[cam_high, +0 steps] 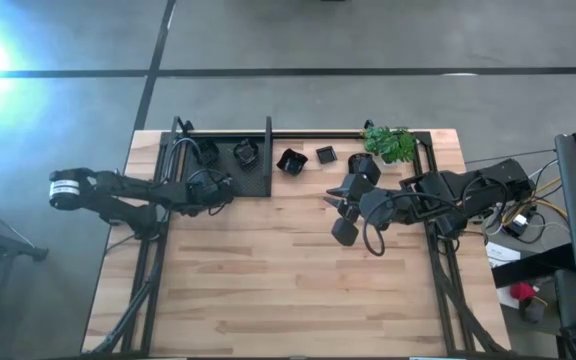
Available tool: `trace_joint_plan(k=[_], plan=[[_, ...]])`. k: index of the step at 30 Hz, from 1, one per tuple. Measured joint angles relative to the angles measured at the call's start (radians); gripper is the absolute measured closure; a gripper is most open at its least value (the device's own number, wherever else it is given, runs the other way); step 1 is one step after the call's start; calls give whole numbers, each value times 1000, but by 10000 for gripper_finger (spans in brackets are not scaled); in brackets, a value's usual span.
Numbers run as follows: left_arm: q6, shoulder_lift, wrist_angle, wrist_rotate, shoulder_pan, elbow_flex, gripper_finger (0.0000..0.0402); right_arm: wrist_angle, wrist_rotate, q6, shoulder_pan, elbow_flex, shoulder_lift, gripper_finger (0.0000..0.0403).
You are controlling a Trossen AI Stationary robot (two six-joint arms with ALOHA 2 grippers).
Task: Pick & Place Mini shaped plates
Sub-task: Stack the black square plate on top of the black square plates on the shelf
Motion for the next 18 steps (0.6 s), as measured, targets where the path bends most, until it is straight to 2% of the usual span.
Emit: trace_joint_plan(k=[18], plan=[[40, 0, 0, 0, 5, 5, 329, 0, -1, -3, 0, 0, 0, 337]])
